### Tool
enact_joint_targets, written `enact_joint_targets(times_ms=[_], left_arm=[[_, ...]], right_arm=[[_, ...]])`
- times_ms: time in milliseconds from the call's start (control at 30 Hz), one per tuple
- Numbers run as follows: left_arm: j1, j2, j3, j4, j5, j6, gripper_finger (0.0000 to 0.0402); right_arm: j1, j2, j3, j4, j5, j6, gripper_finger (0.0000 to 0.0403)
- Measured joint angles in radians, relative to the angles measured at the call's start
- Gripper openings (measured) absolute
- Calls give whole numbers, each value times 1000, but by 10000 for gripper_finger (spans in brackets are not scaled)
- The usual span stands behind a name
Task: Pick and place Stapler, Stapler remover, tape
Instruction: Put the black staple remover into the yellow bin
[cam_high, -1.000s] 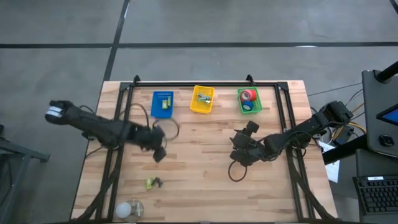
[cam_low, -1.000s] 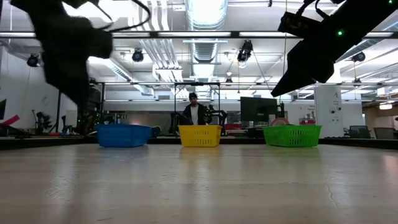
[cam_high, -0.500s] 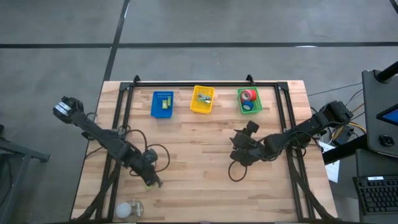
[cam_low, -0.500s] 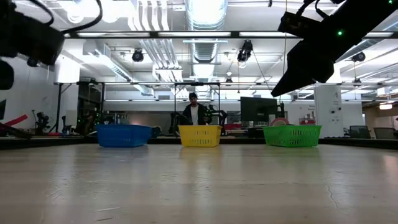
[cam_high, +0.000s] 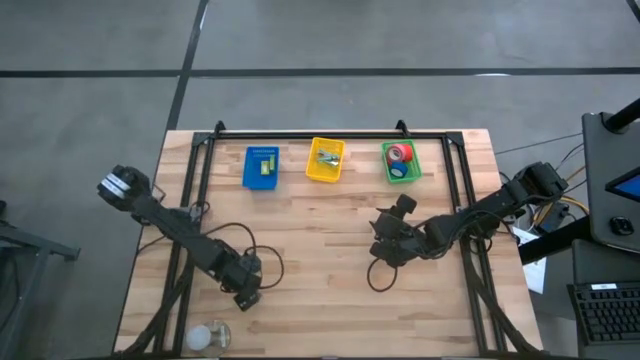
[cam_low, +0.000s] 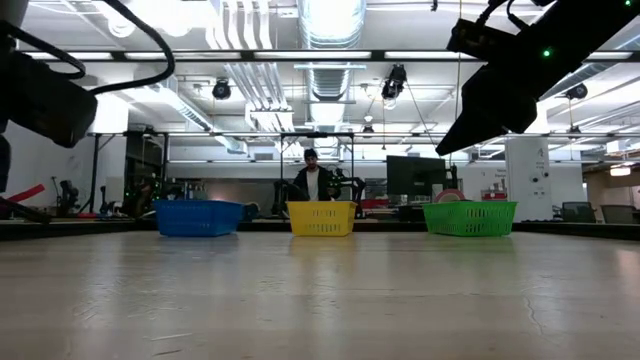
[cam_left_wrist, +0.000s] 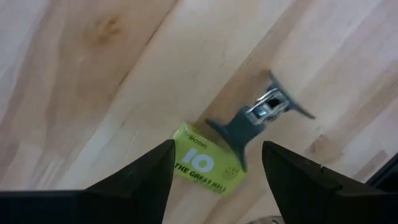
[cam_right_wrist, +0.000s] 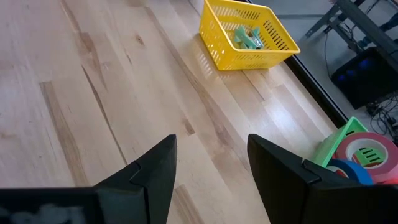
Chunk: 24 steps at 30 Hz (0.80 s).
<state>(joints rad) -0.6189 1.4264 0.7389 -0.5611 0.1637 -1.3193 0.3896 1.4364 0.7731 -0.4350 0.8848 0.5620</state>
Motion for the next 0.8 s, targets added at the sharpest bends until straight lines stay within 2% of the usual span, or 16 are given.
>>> enact_joint_targets(times_ms=[300,467,600,800], left_arm=[[0,33,22,34,25,13,245],[6,53,22,36,-41,58,231],[7,70,21,38,-42,68,196],[11,79,20,43,-39,112,120]], right_arm=[[0,0,0,1,0,0,192],[0,0,0,4,0,0,192],[0,0,0,5,0,0,192],[0,0,0,6,0,0,192]])
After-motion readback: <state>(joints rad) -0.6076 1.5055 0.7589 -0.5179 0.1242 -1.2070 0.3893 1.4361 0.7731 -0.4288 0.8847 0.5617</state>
